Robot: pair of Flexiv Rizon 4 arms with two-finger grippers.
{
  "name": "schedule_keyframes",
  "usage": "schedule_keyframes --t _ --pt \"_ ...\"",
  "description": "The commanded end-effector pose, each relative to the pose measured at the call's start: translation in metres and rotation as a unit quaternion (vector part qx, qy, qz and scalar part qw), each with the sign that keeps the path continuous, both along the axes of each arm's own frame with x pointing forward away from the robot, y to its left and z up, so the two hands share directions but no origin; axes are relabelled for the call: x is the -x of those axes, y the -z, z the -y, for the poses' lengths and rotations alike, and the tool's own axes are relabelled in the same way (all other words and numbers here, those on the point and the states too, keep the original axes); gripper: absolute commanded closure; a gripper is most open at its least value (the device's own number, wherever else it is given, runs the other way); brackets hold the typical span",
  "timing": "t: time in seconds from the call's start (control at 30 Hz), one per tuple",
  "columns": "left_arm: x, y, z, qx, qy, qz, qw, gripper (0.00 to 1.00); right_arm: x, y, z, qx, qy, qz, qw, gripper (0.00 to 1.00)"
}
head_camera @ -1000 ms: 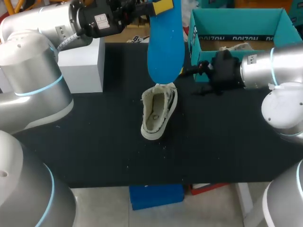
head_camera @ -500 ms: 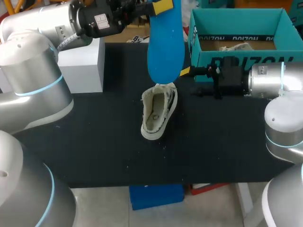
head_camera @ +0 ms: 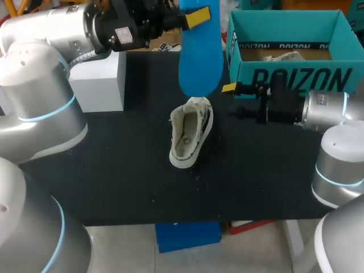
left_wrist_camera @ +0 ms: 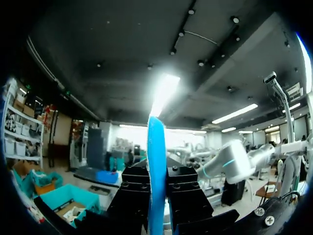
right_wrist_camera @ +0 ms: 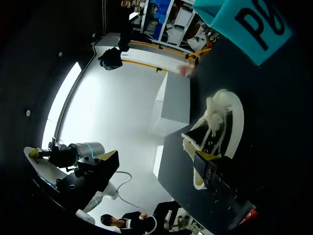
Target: Take the shoe out of the shoebox, open the shoe tongue, remove and reinsert the insole, then place the shoe into the shoebox
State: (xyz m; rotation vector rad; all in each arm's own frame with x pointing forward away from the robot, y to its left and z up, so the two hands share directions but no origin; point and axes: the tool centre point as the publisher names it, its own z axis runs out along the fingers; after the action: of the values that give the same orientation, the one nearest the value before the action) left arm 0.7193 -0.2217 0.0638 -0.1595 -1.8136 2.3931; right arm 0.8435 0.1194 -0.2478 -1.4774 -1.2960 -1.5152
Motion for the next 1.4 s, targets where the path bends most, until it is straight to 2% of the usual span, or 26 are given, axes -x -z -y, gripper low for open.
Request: schedule_keyframes --t 0.03,0.7,0.73,0.77,0.8,0.87,0.9,1.03,1.1,1.13,1.17,1.2,1.23,1.27,1.33,1.37,1.4 --pt "0.019 0.035 -0.017 0.005 -0.035 0.282 0.959 1.00 0.002 0.002 0.000 -0.010 0.000 0.004 1.000 0.00" --pt "0.019 0.035 -0.017 0.005 -0.035 0.282 0.959 1.00 0.002 0.002 0.000 -0.010 0.000 0.004 1.000 0.00" --pt "0.027 0.036 -0.019 0.006 -0.033 0.322 0.946 1.00 0.002 0.002 0.000 -0.010 0.000 0.004 1.000 0.00" --pt "0.038 0.042 -0.024 0.030 -0.033 0.329 0.943 1.00 0.002 0.002 0.000 -0.010 0.000 0.004 1.000 0.00" --pt "0.042 0.049 -0.027 0.013 -0.031 0.349 0.937 1.00 0.002 0.002 0.000 -0.010 0.000 0.004 1.000 0.00" --pt "0.053 0.068 -0.040 0.028 -0.044 0.355 0.934 1.00 0.002 0.002 0.000 -0.010 0.000 0.004 1.000 0.00" --pt "0.059 0.076 -0.045 0.015 -0.040 0.391 0.920 1.00 0.002 0.002 0.000 -0.010 0.000 0.004 1.000 0.00" --pt "0.074 0.102 -0.064 0.019 -0.039 0.426 0.904 1.00 0.002 0.002 0.000 -0.010 0.000 0.004 1.000 0.00" --pt "0.076 0.110 -0.069 0.016 -0.038 0.457 0.889 1.00 0.002 0.002 0.000 -0.010 0.000 0.004 1.000 0.00" --pt "0.078 0.116 -0.072 0.025 -0.040 0.449 0.892 1.00 0.002 0.002 0.000 -0.010 0.000 0.004 1.000 0.00" --pt "0.078 0.118 -0.074 0.022 -0.037 0.459 0.887 1.00 0.002 0.002 0.000 -0.010 0.000 0.004 1.000 0.00" --pt "0.080 0.122 -0.075 0.015 -0.031 0.483 0.875 1.00 0.002 0.002 0.000 -0.010 0.000 0.004 1.000 0.00" --pt "0.081 0.127 -0.077 0.025 -0.029 0.476 0.879 1.00 0.002 0.002 0.000 -0.010 0.000 0.004 1.000 0.00" --pt "0.082 0.132 -0.078 0.019 -0.024 0.491 0.870 1.00 0.002 0.002 0.000 -0.010 0.000 0.004 1.000 0.00" --pt "0.085 0.141 -0.080 0.026 -0.020 0.494 0.869 1.00 0.002 0.002 0.000 -0.010 0.000 0.004 1.000 0.00" --pt "0.086 0.146 -0.081 0.019 -0.012 0.516 0.856 1.00 0.002 0.002 0.000 -0.010 0.000 0.004 1.000 0.00" --pt "0.087 0.152 -0.081 0.020 -0.010 0.521 0.853 1.00 0.002 0.002 0.000 -0.010 0.000 0.004 1.000 0.00"
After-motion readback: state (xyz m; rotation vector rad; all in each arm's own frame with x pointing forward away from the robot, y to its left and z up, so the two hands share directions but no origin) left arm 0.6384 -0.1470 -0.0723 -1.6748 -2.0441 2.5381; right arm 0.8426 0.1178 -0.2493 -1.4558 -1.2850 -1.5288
